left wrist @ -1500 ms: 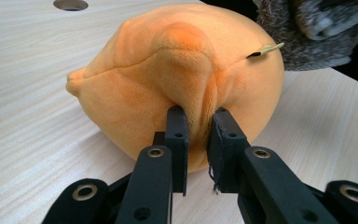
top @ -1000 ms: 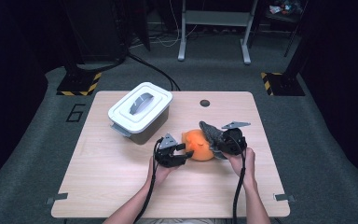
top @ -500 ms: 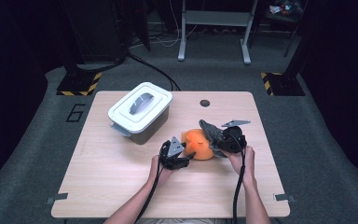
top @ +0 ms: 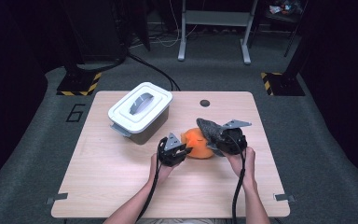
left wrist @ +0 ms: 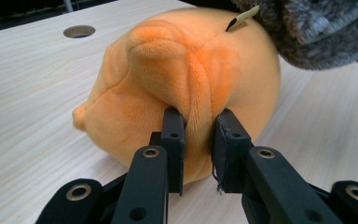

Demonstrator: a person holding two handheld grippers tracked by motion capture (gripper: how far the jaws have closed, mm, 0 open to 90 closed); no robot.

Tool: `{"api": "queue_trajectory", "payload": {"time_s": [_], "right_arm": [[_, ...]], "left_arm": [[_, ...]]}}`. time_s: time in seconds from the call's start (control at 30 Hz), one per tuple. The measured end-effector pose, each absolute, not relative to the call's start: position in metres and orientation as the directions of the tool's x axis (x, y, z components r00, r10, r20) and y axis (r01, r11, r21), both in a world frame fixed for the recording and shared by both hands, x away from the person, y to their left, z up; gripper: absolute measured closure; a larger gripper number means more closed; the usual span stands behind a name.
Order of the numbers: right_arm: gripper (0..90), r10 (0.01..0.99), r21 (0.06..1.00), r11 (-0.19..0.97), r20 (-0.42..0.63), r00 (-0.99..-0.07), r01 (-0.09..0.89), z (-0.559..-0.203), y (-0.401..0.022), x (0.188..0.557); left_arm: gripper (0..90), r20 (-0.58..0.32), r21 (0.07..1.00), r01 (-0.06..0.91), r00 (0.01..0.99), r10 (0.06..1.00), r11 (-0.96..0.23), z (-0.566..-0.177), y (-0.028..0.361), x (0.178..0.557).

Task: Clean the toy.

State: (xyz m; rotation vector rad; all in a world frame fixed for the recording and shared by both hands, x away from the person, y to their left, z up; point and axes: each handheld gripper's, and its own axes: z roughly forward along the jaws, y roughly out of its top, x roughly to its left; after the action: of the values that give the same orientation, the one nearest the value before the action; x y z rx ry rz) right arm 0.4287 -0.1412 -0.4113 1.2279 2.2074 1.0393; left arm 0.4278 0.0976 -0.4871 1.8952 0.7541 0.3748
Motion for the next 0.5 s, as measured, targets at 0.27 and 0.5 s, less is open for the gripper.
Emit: {"api": "queue_trajectory", "payload": {"time_s": [0.27,0.5], "right_arm": [[71.4,0.804,0.781,0.369,0.003,-0.595,0.504,-0.395,-0.123,0.418],[71.4,0.794,0.759,0.416,-0.034,-0.607,0.501,-0.410,-0.100,0.424]], "left_arm": [[76.8,-0.153,0.877,0.406,0.746,0.649,-0.259,-0.477,0.096,0.428],[77.3,-0.180,0.868,0.430,0.738,0.650,-0.247,-0.477,0.095,0.429]]}}
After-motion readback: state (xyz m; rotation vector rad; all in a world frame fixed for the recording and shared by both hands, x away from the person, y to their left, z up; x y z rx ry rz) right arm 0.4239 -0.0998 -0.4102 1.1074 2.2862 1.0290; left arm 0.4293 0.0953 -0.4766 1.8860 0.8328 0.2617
